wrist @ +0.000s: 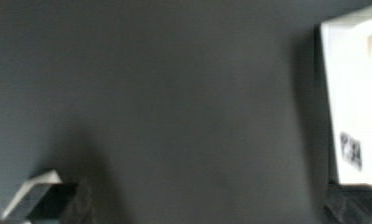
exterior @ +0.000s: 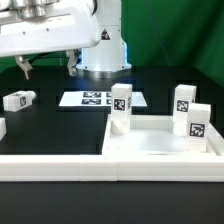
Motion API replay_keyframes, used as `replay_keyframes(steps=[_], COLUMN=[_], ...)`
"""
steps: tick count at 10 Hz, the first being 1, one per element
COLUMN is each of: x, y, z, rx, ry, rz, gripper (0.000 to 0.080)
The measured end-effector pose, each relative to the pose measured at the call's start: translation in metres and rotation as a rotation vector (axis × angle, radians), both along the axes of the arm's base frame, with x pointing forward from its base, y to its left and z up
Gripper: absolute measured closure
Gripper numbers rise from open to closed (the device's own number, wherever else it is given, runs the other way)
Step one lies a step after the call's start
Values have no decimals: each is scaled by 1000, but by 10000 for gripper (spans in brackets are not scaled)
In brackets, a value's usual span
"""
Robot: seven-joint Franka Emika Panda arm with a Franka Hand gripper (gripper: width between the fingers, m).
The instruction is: Assemble square table
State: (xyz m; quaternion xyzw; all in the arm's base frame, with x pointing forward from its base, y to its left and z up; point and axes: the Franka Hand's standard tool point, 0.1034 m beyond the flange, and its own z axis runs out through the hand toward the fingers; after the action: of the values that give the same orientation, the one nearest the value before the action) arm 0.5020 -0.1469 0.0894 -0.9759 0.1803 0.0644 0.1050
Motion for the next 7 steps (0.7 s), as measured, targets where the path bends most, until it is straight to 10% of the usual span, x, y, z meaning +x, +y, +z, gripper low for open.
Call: replay_keyframes(steps=[3, 7], x=[-37, -41], y=[-56, -60], z=[-9, -10], rx=[125, 229], ry=[278, 490], rz=[-12, 28], gripper=[151, 151])
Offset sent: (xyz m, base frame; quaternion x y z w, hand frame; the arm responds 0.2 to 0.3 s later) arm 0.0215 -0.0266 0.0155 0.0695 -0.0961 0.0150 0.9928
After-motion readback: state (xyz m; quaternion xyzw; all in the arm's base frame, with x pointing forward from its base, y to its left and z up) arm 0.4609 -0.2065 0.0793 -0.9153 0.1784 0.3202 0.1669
